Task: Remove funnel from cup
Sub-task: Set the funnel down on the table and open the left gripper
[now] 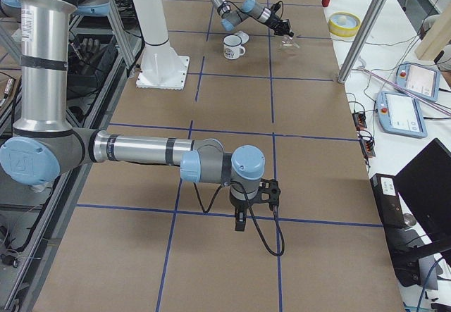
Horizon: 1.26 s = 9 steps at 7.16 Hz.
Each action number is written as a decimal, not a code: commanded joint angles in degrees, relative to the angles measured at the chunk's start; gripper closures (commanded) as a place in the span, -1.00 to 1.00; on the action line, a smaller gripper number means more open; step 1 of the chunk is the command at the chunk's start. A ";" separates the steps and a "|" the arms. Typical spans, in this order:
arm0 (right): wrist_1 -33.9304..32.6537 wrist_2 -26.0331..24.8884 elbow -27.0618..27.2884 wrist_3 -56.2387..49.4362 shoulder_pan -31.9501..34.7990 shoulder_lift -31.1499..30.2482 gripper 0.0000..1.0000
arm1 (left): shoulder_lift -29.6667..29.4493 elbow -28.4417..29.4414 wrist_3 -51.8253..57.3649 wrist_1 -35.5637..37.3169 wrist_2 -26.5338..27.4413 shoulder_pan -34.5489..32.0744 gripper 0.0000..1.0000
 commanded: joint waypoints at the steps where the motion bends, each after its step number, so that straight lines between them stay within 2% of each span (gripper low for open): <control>1: 0.00 0.00 0.00 0.00 0.00 0.00 -1.00 | 0.10 0.30 0.49 0.04 1.75 1.17 1.00; 2: 0.00 0.00 0.00 0.00 0.00 0.00 -1.00 | 0.36 0.13 0.93 0.04 1.49 1.18 -0.10; 3: 0.00 0.00 0.00 0.00 0.00 0.00 -1.00 | 0.28 0.04 3.98 0.04 1.48 1.18 -0.99; 6: 0.00 0.00 0.00 0.00 0.00 0.00 -1.00 | 0.54 -0.31 5.15 0.04 1.13 1.00 -1.00; 7: 0.00 0.00 0.00 0.00 0.00 0.00 -1.00 | 0.63 -1.62 10.72 0.04 0.18 0.74 -1.00; 8: 0.00 0.00 0.00 0.00 0.00 0.00 -1.00 | 2.02 -4.76 16.09 0.39 -5.84 -0.05 -1.00; 9: 0.00 0.00 0.00 0.00 0.00 0.00 -1.00 | 7.60 -9.84 19.45 0.39 -9.81 -0.14 -1.00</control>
